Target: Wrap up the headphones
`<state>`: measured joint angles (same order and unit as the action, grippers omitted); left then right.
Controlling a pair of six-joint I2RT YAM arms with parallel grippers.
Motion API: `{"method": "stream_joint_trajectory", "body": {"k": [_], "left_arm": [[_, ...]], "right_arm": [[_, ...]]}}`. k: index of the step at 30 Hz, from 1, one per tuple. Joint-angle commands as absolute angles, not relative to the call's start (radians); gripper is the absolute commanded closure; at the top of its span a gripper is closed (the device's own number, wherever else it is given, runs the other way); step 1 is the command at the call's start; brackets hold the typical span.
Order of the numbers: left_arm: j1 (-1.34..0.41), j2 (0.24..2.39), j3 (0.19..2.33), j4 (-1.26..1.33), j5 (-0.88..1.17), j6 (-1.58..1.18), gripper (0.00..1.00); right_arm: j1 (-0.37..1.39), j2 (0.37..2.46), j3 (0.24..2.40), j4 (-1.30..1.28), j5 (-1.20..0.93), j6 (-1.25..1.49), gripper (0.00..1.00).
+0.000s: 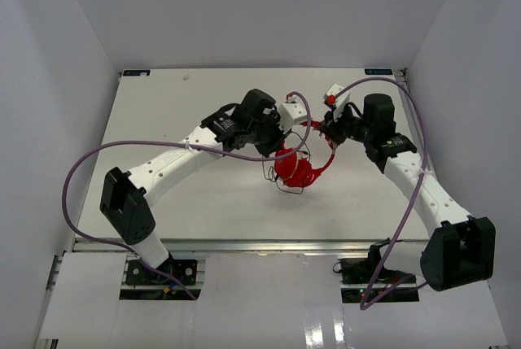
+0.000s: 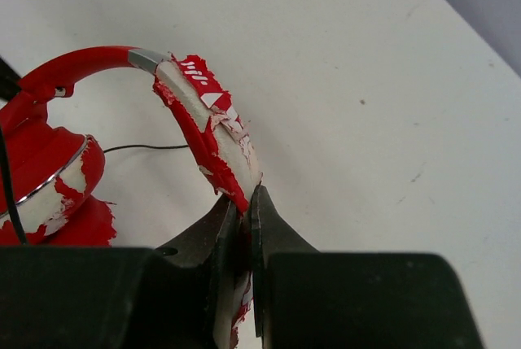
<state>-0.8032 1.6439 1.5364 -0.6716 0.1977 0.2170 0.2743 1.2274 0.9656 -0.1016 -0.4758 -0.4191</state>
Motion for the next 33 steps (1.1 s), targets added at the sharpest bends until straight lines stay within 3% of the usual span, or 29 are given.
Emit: {"method": "stream_joint_trajectory", "body": {"k": [1,12,20,27,31,33], "left_arm": [[-0.765,1.61,1.547,-0.742,0.162,0.281,1.0],[-0.707,1.532,1.501,-0.625,0.252,0.319,1.0],[-0.704,1.571,1.512,-0.521,0.32,0.279,1.0],[-0.657,1.486,1.372,-0.357,0.365,0.199,1.0],[-0.649,1.441,1.288,-0.271,0.388,0.144,0.89],[-0.646,1.402,1.229,-0.201,0.411,0.11,0.68]], "right_arm": [[0.206,1.249,1.057,-0.079,-0.793,-0.208,0.92],[0.155,1.357,1.047,-0.052,-1.128,0.075,0.92],[0.163,1.348,0.955,0.262,-1.251,0.419,0.92],[0.148,1.332,0.879,0.6,-1.299,0.767,0.92],[0.091,1.347,0.851,0.863,-1.268,1.024,0.92],[0.066,1.372,0.846,1.061,-1.259,1.162,0.92]]}}
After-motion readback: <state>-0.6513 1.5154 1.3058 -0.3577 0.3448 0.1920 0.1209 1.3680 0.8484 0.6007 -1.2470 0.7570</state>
